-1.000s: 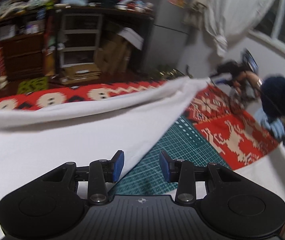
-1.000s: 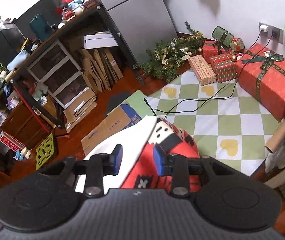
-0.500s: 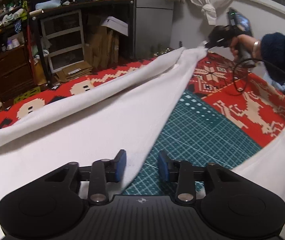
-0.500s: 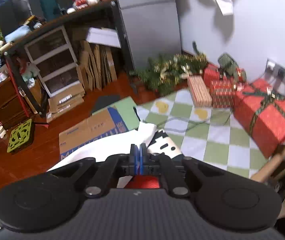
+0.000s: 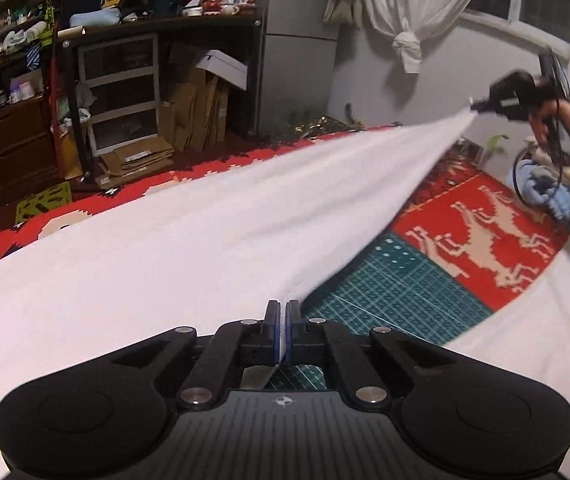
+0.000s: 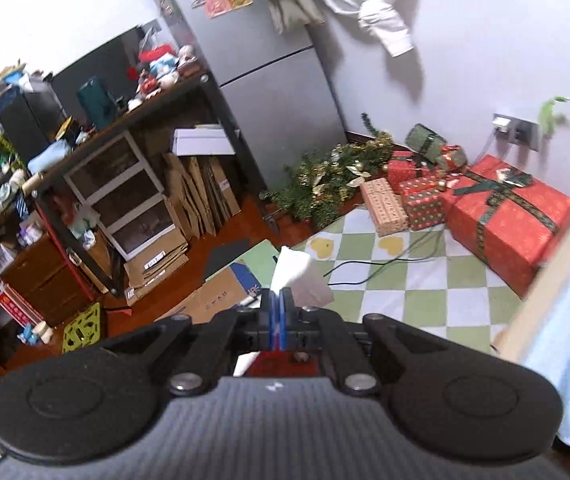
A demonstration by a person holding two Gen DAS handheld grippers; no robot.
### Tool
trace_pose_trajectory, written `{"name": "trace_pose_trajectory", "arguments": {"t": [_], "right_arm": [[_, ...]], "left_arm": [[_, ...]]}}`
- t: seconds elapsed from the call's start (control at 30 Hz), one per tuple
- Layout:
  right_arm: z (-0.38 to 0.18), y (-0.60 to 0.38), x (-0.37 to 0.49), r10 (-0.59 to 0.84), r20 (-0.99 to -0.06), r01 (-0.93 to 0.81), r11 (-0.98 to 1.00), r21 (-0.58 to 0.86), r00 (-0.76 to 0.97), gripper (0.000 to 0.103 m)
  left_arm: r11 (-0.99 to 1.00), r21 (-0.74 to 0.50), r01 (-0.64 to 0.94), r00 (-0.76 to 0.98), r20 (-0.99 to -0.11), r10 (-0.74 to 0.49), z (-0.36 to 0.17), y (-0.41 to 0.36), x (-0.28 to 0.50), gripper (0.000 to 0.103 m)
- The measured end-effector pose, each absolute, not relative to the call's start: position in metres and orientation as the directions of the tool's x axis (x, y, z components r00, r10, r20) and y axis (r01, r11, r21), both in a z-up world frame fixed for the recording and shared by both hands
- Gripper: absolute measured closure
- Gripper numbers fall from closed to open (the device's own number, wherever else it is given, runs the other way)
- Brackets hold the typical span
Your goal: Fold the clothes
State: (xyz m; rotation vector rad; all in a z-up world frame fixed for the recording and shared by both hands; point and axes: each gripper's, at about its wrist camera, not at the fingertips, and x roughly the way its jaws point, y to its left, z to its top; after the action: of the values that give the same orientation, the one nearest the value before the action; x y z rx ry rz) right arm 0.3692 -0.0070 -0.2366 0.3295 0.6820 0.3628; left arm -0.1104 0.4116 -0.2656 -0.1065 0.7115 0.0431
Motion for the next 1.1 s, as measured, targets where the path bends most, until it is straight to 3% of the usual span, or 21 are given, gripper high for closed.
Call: {"name": "trace_pose_trajectory", "arguments": {"t": [0.2,0.4,0.53,0.8,0.97,1.1], "right_arm": [[-0.28,-0.059,0.338,0.391,-0.632,-0.136,0.9,0.414,0.669,0.1],[-0.32,-0.086,0.321,0.359,-0.664,-0.078,0.907,0.413,0.656,0.091],[-0.317,-0.097,0.315,0.329,-0.666,-0.083,0.924,0.373,0.669,0.091],[-0.271,-0.05,0.323,0.395,-0.625,-0.294,0.919,0.264,0.673,0.084],[-0.246,0.027,0.313,0.479,-0.624,-0.464,0.862,0.202,0.618,0.078],[-0.239,0.1,0.286,0.534,-0.643,-0.592,0.791,0.151,0.549,0.074]], "left_arm": [[0.988,-0.133,-0.085,0.708,-0.706,-0.034,-0.279,0.409,-0.114,0.1],[0.963,-0.23,-0.139,0.739,-0.672,-0.054,-0.254,0.416,-0.136,0.097],[0.932,-0.309,-0.19,0.749,-0.659,-0.066,-0.24,0.429,-0.152,0.097],[0.895,-0.313,-0.319,0.73,-0.683,0.021,-0.216,0.479,-0.167,0.094],[0.878,-0.258,-0.404,0.706,-0.698,0.12,-0.203,0.522,-0.191,0.072],[0.827,-0.227,-0.514,0.671,-0.707,0.223,-0.2,0.57,-0.223,0.069]]}}
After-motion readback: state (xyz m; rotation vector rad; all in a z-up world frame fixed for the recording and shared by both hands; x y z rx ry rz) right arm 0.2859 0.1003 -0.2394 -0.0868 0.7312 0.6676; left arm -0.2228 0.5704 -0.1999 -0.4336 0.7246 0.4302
